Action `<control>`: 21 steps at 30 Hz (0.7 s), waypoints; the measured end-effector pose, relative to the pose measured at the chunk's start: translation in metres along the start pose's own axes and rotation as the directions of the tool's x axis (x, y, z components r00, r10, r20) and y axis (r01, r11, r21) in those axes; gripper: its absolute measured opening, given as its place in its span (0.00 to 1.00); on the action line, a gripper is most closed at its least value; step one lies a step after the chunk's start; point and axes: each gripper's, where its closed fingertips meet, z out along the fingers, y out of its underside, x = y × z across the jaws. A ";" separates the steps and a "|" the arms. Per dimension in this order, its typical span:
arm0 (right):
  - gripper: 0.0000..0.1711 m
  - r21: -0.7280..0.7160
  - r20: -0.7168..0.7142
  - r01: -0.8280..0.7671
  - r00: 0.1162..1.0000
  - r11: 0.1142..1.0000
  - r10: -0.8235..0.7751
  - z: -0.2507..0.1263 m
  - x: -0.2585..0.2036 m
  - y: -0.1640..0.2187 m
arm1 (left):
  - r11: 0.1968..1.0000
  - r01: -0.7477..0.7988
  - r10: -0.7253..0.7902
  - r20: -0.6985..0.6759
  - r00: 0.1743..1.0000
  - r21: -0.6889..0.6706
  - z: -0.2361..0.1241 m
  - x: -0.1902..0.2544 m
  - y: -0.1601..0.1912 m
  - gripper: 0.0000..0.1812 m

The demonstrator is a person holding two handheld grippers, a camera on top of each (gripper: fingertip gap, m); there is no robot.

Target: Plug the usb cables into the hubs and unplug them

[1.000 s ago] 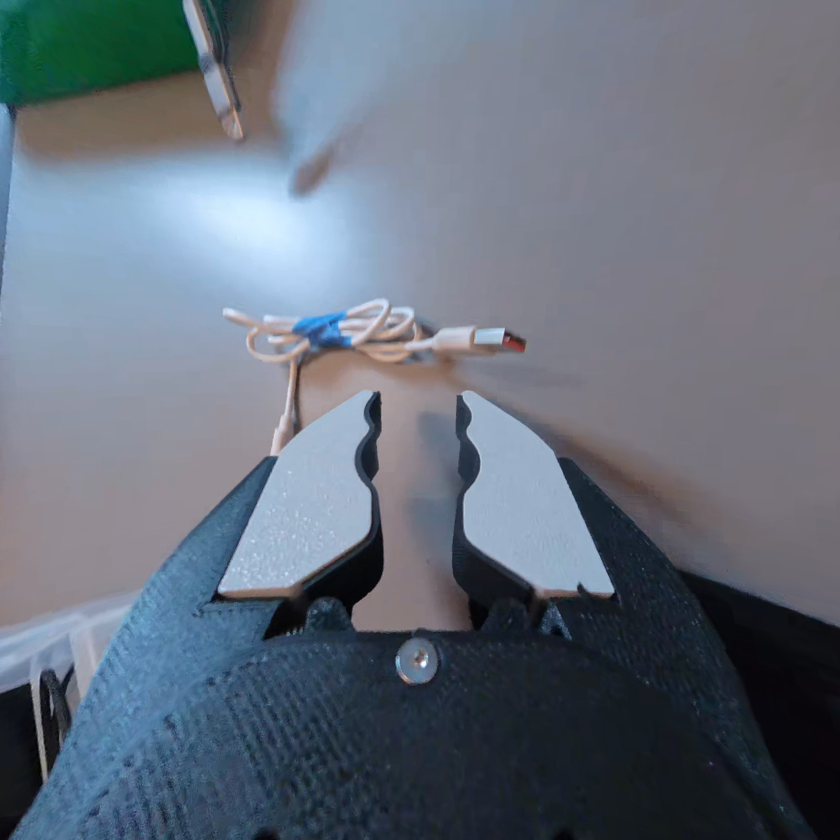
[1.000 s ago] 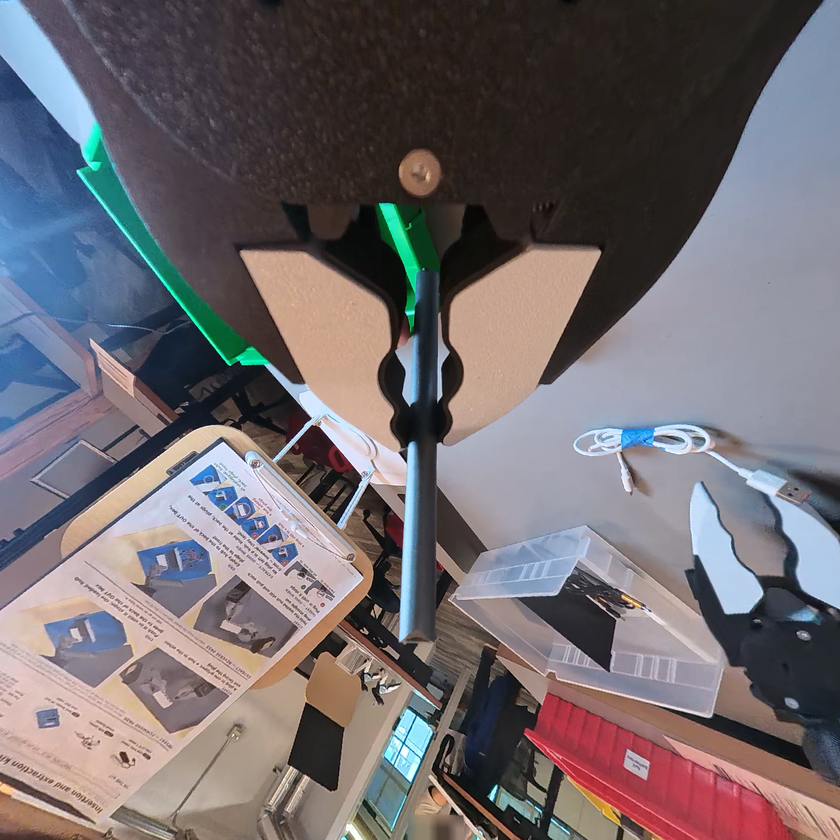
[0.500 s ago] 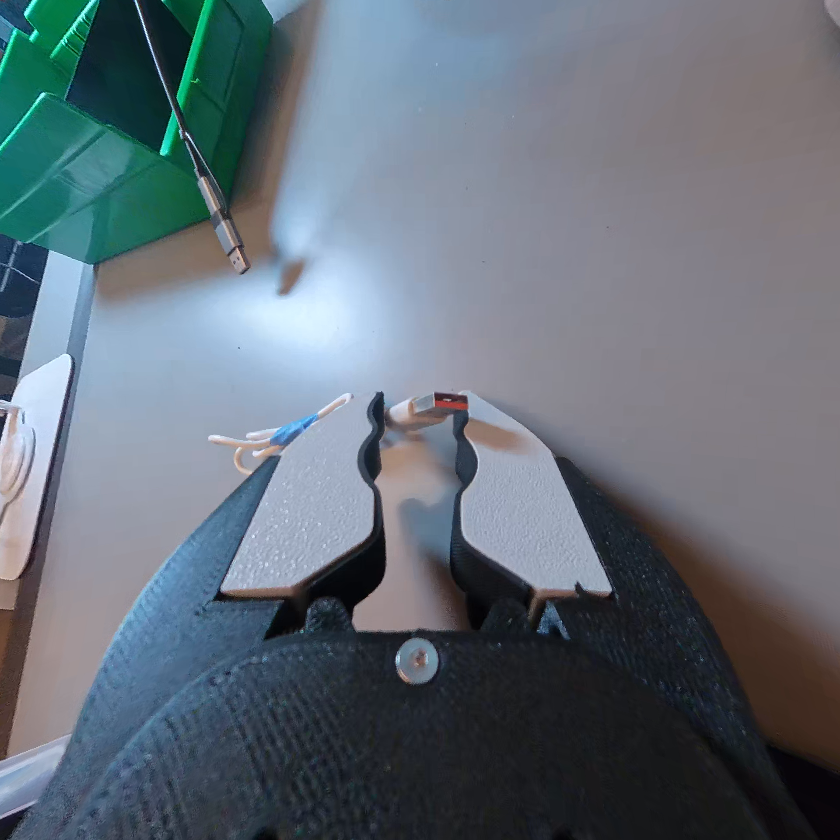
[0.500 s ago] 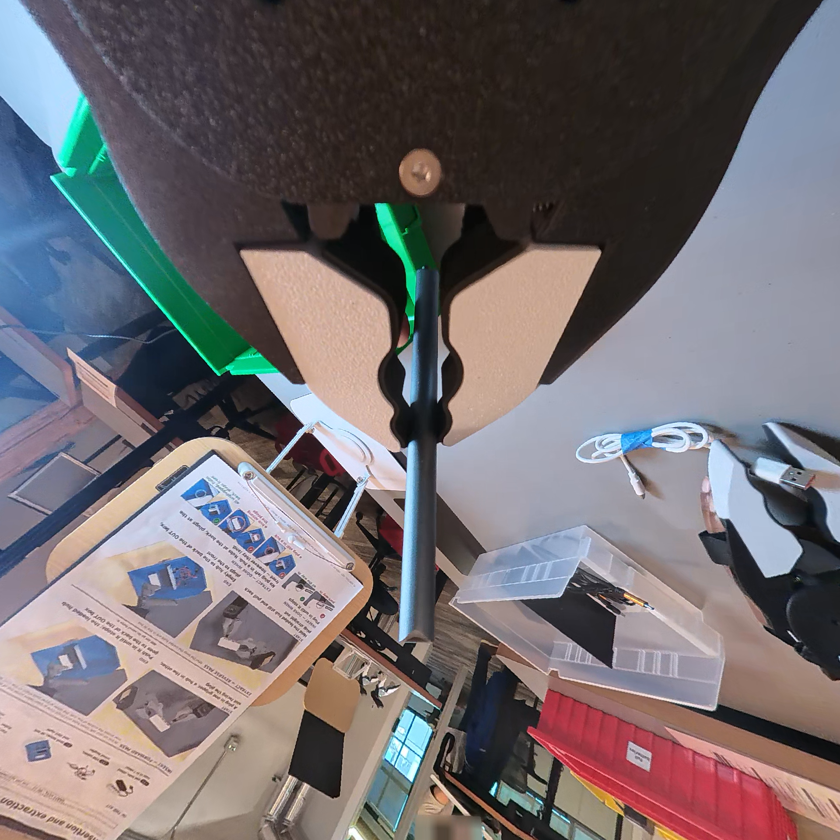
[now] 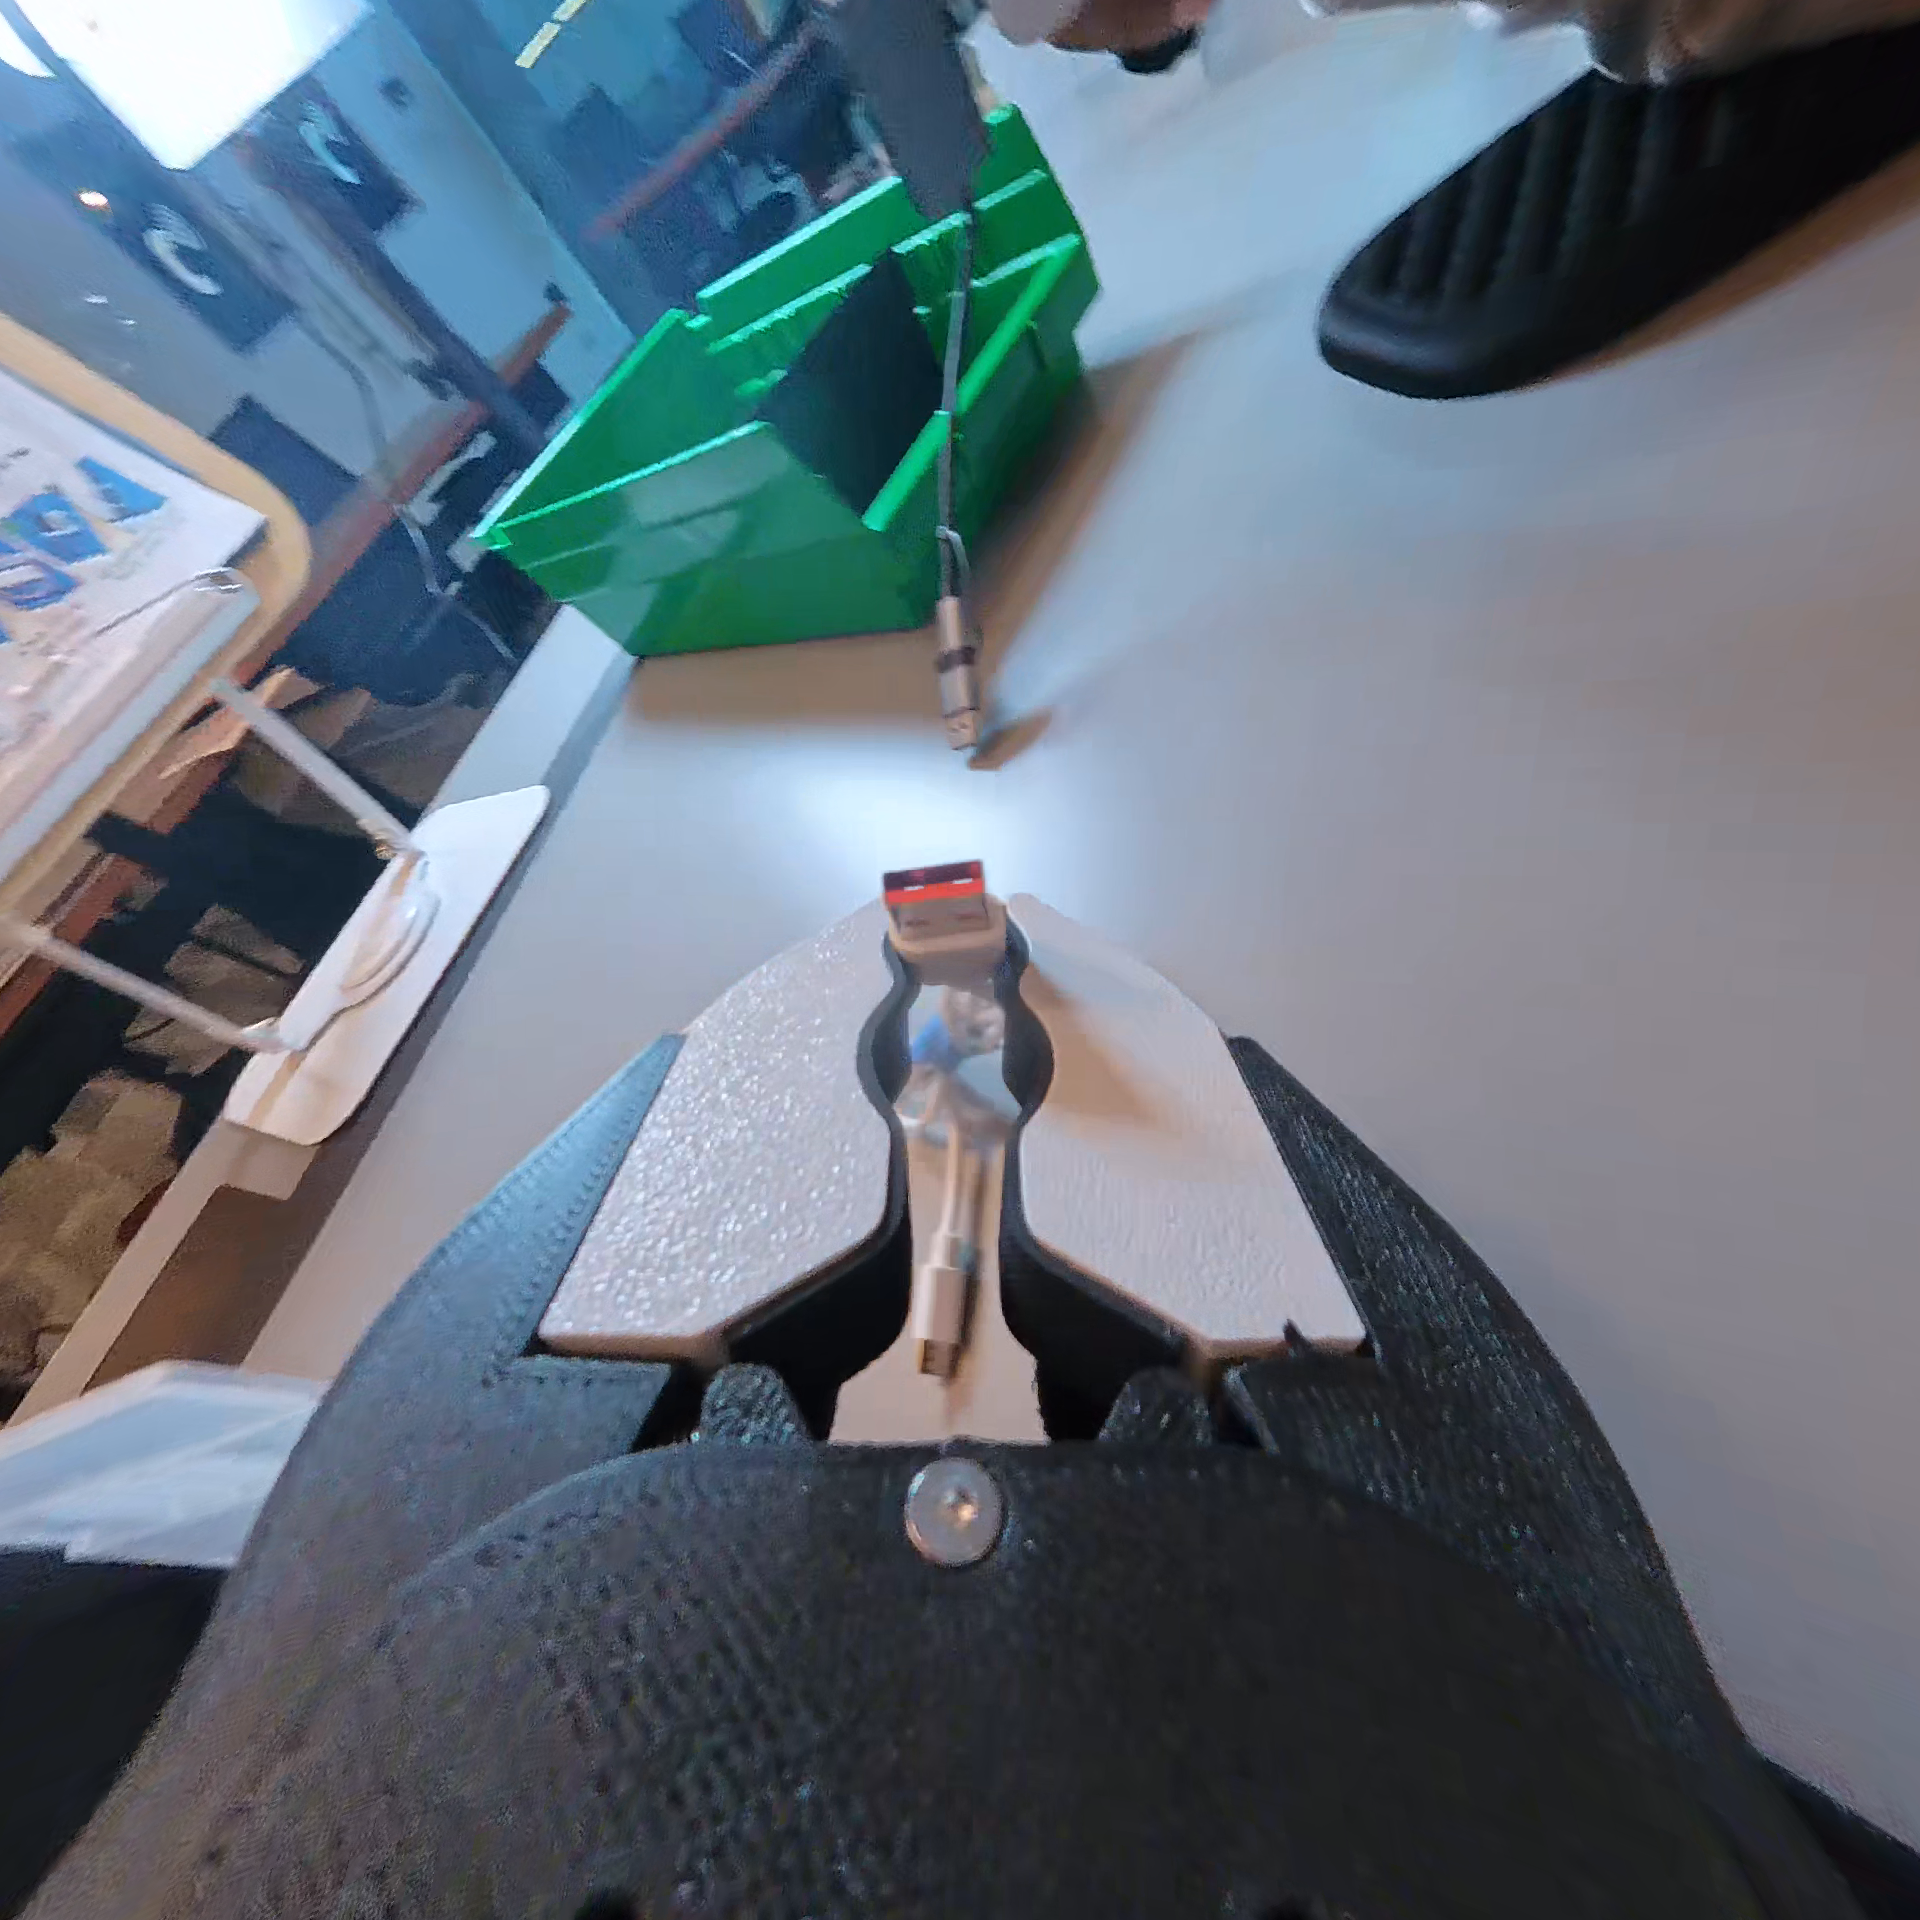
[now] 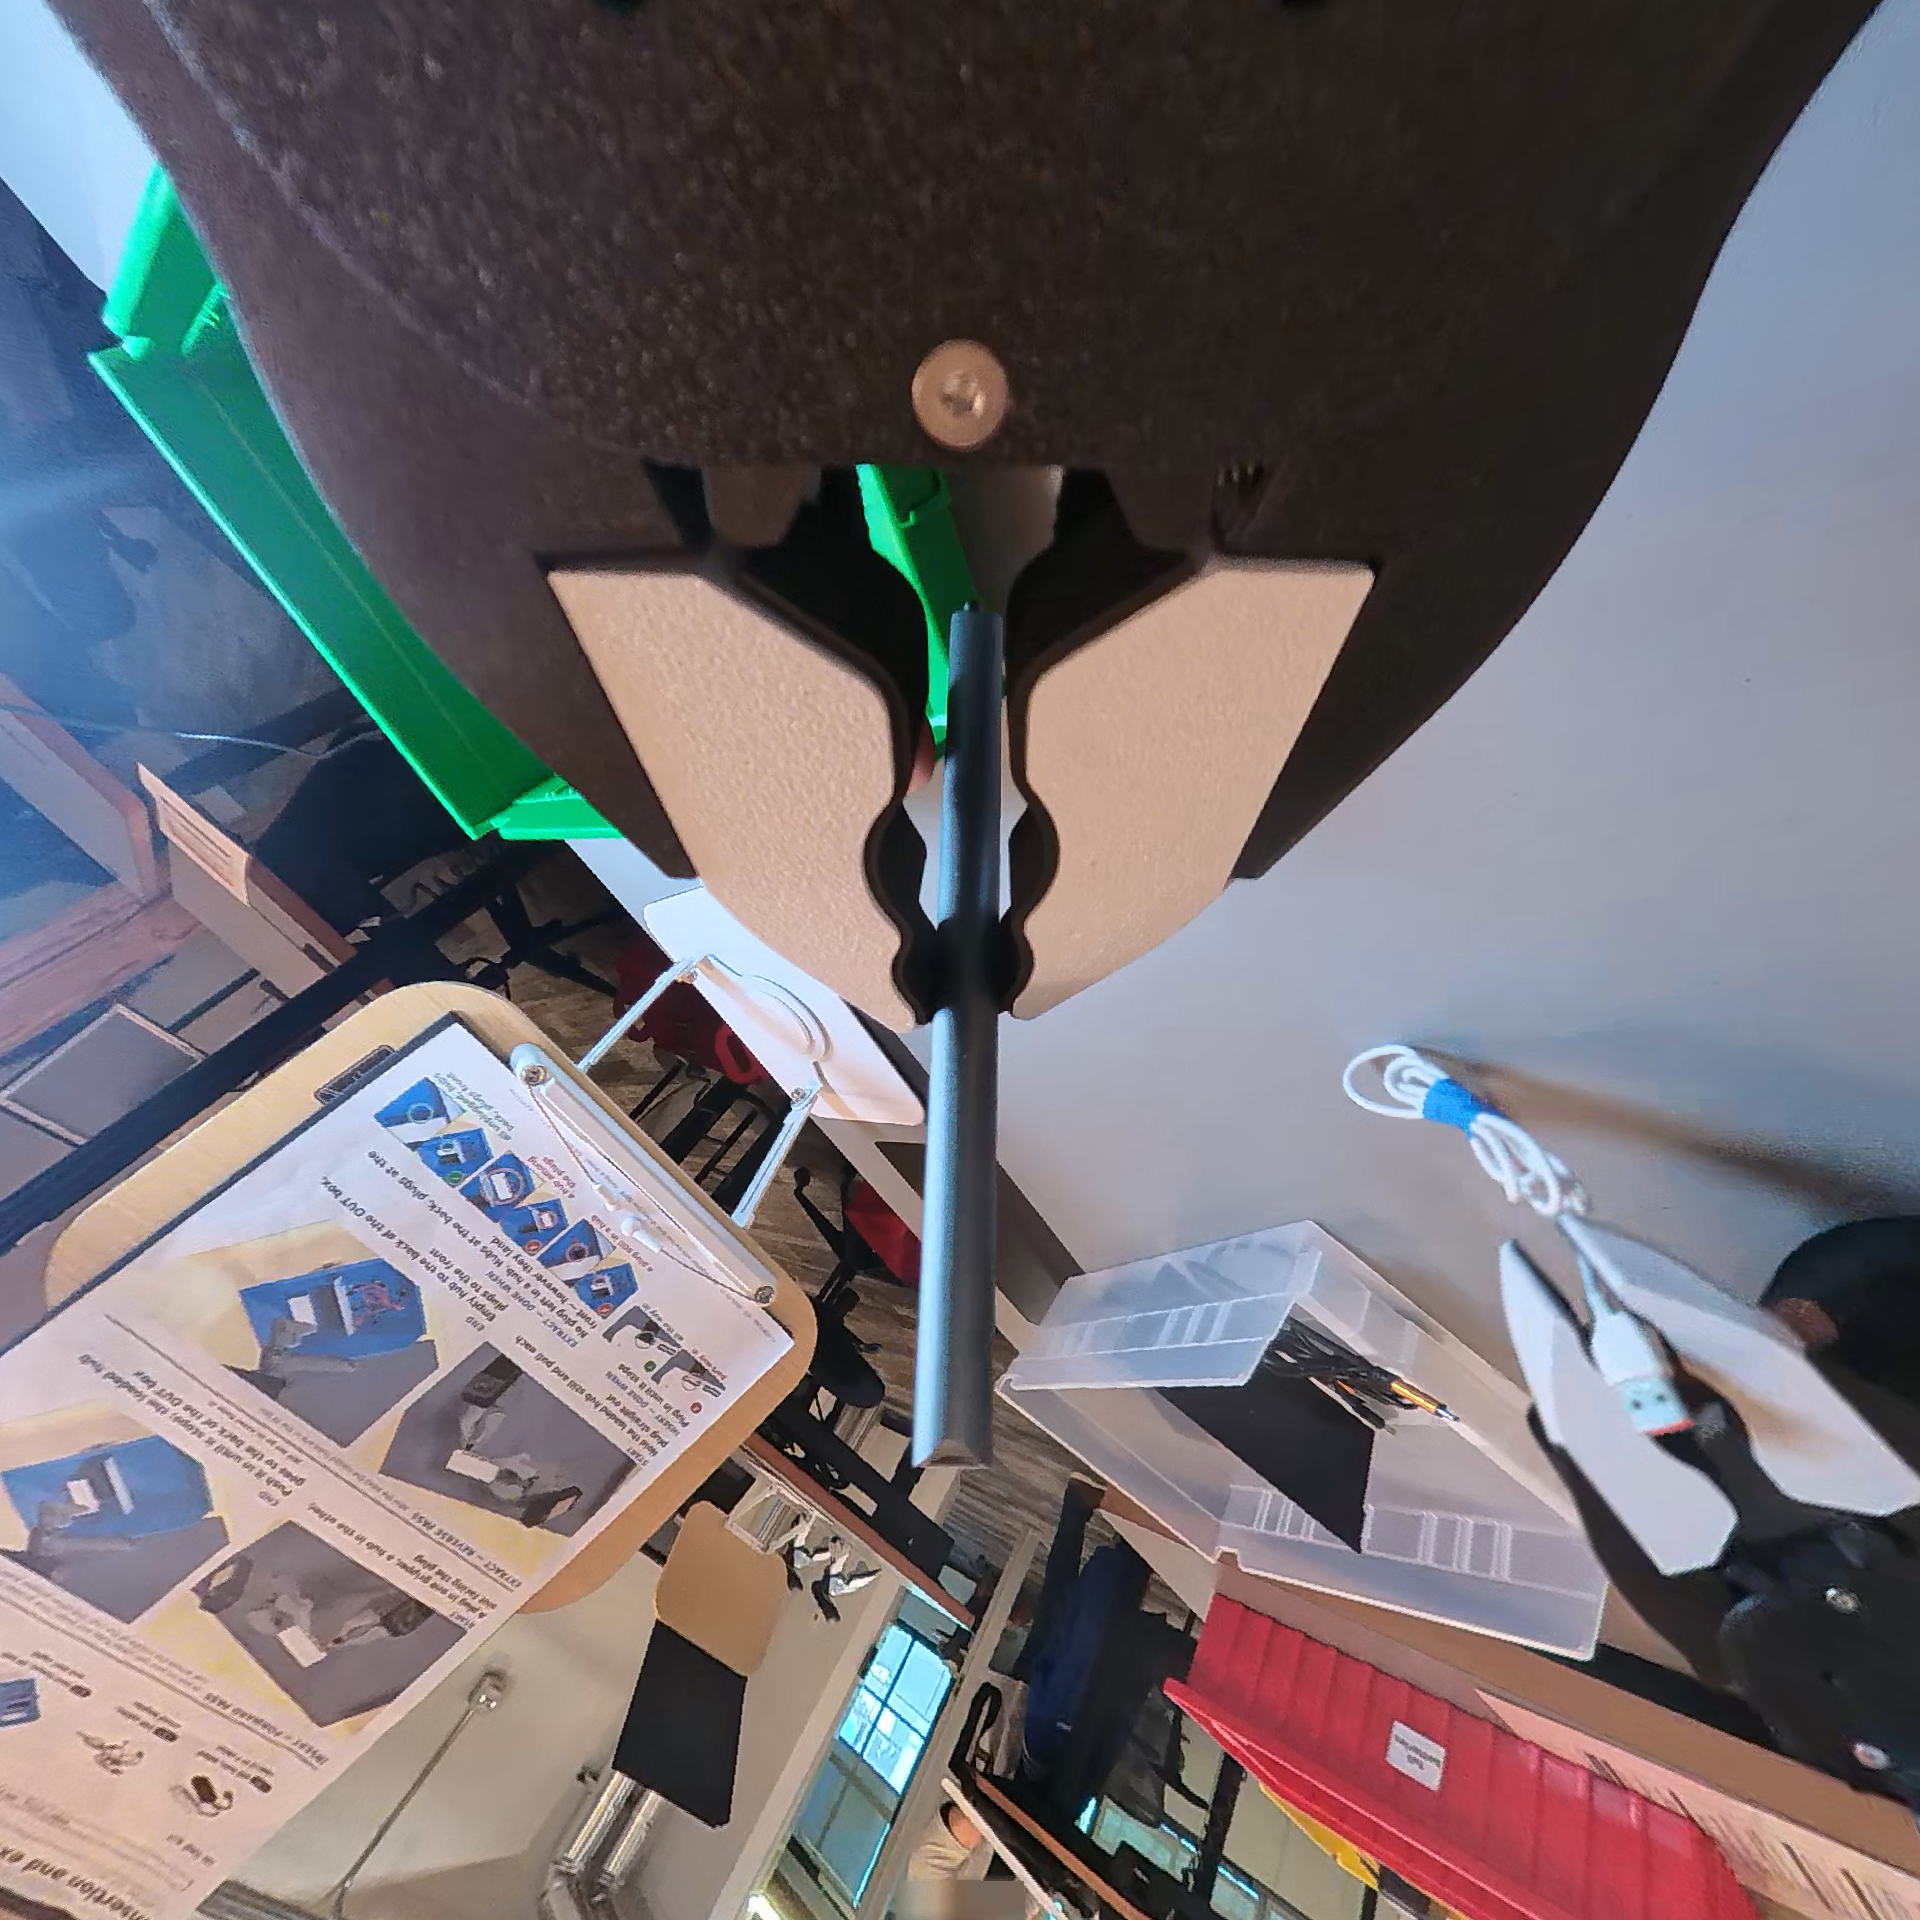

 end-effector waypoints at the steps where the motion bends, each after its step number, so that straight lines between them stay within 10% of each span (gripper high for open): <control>1: 0.06 -0.001 0.005 0.003 1.000 1.000 -0.003 0.001 -0.001 0.000 | 1.000 0.014 -0.014 0.030 0.999 0.004 -0.003 -0.006 0.000 0.07; 11: 0.06 -0.011 0.029 0.023 0.999 1.000 -0.022 0.006 -0.010 0.002 | 0.996 0.089 -0.091 0.218 0.972 0.020 -0.017 -0.042 0.007 0.07; 21: 0.06 -0.009 0.050 0.087 0.995 0.996 -0.087 0.010 -0.020 0.003 | 0.998 0.043 -0.040 0.061 0.997 -0.050 -0.008 -0.026 -0.005 0.07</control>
